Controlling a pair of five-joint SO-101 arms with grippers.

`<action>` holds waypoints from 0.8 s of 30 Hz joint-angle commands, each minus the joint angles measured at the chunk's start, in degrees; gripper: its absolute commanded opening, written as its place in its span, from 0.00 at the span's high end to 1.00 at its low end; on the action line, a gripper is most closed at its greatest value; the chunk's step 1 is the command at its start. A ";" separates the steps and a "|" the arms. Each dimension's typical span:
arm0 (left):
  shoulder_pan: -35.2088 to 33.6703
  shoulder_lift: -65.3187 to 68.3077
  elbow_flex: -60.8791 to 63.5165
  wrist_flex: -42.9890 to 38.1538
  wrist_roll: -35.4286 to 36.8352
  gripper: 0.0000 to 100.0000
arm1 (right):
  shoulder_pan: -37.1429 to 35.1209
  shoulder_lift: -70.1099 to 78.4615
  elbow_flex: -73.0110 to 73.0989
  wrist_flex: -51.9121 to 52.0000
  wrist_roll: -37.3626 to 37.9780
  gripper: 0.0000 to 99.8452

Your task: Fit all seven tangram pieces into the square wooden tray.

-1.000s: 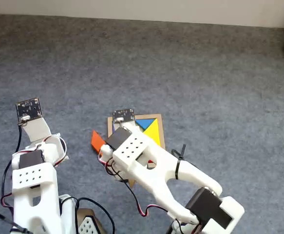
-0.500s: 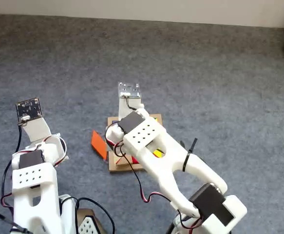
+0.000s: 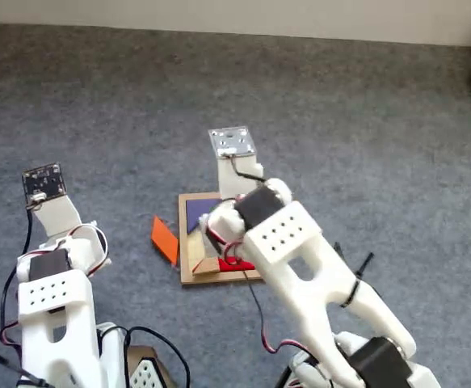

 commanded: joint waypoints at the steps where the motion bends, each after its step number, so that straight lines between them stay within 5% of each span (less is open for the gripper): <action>1: -1.89 -0.92 -0.84 -0.97 -0.35 0.98 | 1.01 -2.86 5.85 -6.90 6.42 0.98; 6: -1.80 -0.92 -0.84 -0.97 -0.35 0.98 | -1.54 1.80 16.13 -20.79 6.77 0.98; 18: -1.63 -0.92 -0.84 -0.97 -0.35 0.98 | -5.05 15.52 9.71 -21.67 7.12 0.98; 24: -1.63 -0.92 -0.84 -0.97 -0.35 0.98 | -0.75 18.86 3.21 -21.23 7.12 0.98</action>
